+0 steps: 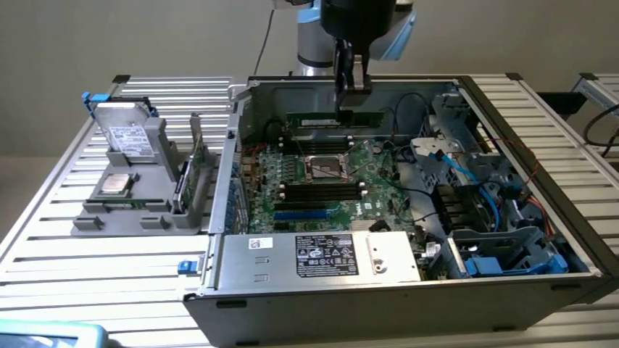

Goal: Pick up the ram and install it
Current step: 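Pick up the ram and move it above insertion slot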

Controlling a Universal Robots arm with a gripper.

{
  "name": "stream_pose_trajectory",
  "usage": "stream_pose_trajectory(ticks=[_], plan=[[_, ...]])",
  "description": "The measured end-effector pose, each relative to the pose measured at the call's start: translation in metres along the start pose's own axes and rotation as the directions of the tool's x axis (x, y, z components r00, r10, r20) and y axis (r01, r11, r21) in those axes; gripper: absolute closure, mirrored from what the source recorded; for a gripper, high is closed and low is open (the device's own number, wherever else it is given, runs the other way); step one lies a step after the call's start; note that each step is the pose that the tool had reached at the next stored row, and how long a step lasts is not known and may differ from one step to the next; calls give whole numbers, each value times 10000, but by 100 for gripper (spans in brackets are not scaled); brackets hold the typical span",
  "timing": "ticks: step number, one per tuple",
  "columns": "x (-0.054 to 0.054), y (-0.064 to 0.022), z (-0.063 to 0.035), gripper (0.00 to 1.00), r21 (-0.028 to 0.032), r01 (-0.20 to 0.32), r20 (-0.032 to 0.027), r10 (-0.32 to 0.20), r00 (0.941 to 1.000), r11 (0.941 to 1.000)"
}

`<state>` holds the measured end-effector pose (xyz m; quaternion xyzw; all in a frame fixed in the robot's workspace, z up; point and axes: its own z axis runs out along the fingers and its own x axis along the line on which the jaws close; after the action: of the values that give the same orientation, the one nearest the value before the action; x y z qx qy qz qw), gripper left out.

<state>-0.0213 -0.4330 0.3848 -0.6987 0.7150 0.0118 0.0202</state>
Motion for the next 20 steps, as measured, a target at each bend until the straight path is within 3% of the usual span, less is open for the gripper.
stream_pose_trajectory(ticks=[9,20], plan=[[-49,113,163,86,1,0,-19,0,10000,10000],[-79,84,367,86,1,0,-17,0,10000,10000]])
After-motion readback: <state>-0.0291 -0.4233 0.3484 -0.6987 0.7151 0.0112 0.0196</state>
